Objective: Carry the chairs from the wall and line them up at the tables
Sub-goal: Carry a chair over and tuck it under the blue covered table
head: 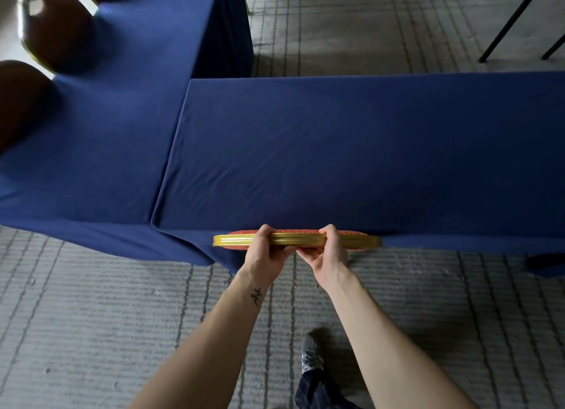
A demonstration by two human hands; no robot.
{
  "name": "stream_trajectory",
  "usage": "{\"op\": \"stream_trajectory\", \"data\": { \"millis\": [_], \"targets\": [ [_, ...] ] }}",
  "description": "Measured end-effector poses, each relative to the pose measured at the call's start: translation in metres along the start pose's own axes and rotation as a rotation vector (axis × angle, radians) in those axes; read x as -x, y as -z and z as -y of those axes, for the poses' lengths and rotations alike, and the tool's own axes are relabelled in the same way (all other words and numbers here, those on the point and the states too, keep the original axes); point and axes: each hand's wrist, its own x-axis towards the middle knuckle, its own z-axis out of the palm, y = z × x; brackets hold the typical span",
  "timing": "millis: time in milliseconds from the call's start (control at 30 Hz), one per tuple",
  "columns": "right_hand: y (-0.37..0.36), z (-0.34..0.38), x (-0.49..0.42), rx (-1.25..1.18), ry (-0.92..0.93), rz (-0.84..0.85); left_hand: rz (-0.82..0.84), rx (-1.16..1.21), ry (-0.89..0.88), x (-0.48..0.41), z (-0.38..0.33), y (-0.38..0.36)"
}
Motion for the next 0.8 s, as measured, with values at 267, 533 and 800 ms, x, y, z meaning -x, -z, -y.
{"op": "stream_trajectory", "data": {
  "millis": [267, 533, 800],
  "targets": [
    [0.016, -0.019, 0.03, 0.13, -0.079, 0.213, 0.157, -0.038, -0.059, 0.015, 0.02, 0.049],
    [-0.034, -0.103, 0.075, 0.344, -0.154, 0.468, 0.005, 0.217, -0.258, 0.05, 0.012, 0.154],
    [-0.127, -0.199, 0.137, 0.551, -0.266, 0.647, -0.109, 0.296, -0.48, 0.123, -0.041, 0.283]
  ]
}}
